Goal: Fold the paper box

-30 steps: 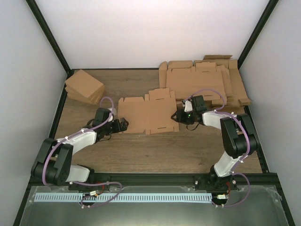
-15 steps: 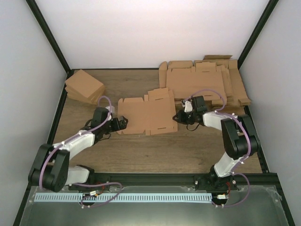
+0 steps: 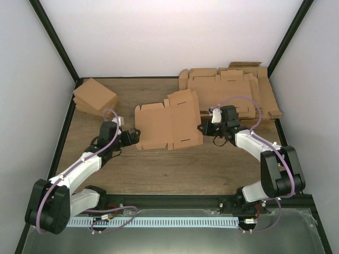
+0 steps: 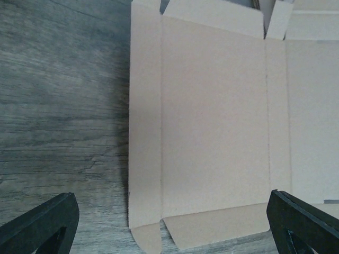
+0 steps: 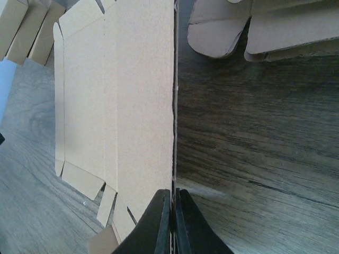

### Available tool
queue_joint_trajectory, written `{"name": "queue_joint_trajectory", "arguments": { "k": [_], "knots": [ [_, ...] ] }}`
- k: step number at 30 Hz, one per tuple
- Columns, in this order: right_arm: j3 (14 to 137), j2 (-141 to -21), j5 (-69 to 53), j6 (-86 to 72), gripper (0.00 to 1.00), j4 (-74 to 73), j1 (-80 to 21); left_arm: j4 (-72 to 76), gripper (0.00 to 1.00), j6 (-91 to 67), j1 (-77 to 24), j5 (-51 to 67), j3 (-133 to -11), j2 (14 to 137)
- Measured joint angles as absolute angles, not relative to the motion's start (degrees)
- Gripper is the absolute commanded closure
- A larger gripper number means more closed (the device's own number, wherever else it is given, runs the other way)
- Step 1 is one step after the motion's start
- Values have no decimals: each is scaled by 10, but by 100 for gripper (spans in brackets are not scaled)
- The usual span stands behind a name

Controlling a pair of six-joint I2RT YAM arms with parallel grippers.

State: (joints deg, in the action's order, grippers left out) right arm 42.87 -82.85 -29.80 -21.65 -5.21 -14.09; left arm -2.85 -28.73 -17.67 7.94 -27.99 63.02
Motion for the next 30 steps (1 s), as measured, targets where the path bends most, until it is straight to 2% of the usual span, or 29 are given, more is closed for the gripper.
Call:
{"name": "queue_joint_trajectory", "arguments": {
  "k": [18,20,23,30],
  "knots": [
    [387,-815,-292,-211,91,-67,-141,-35,0,-297,-177,91,-287,662],
    [383,-815,-293,-211,88,-66,-141,-35,0,-297,-177,91,-287,662],
    [380,-817,-292,-213,71,-65,-141,-35,0,-297,-177,91,-288,671],
    [380,-844,-282,-220,66,-61,-141,-37,0,-295,-177,96,-308,745]
  ]
}}
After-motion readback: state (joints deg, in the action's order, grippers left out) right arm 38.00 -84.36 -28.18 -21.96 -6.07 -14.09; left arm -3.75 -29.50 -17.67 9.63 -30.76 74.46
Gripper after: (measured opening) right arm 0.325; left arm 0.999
